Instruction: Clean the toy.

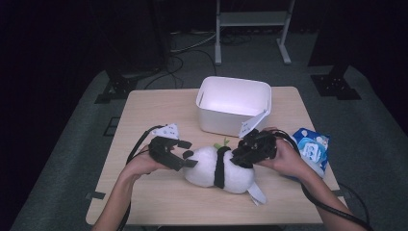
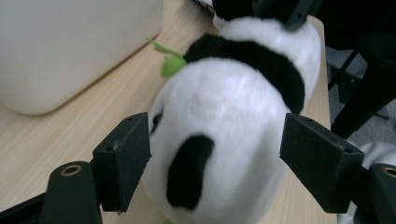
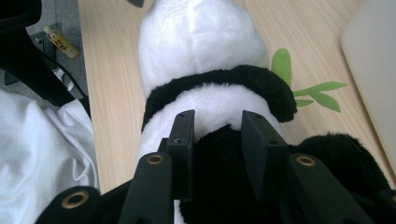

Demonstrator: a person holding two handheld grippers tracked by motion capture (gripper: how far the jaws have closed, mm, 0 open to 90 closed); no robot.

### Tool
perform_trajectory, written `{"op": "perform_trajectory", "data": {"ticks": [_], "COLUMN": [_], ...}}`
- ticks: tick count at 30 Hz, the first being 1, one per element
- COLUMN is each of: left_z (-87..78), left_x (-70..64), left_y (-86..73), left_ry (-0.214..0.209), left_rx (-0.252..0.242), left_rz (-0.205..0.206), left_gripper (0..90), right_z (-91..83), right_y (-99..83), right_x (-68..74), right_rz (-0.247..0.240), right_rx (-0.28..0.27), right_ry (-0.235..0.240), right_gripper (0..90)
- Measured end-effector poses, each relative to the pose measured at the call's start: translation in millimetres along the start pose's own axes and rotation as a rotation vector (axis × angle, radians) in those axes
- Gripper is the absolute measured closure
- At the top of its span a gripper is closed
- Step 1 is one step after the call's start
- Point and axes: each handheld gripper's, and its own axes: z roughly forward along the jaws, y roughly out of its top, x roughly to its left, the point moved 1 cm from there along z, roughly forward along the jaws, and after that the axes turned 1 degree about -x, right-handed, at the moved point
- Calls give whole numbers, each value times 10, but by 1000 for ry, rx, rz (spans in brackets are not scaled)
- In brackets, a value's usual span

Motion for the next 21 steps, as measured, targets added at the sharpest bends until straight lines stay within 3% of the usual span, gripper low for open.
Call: {"op": "perform_trajectory", "data": {"ticks": [3, 6, 13, 21], "left_z": [34, 124, 153, 133], "left_x": [1, -10, -14, -38], "left_y": [68, 80, -3, -27], "left_ry": [-6, -29, -43, -44], "left_rx": [-1, 48, 68, 79], "left_rz": [-2, 5, -15, -8], "left_gripper": [311, 342, 337, 332], "right_z": [-4, -20, -148, -325], "right_y": [-6, -13, -45, -95], "right_x": [2, 5, -18, -101], "right_rz": [-4, 3, 15, 45], "right_rx": [-4, -12, -36, -46], "right_ry": [5, 9, -17, -68], "right_gripper": [648, 641, 608, 592]}}
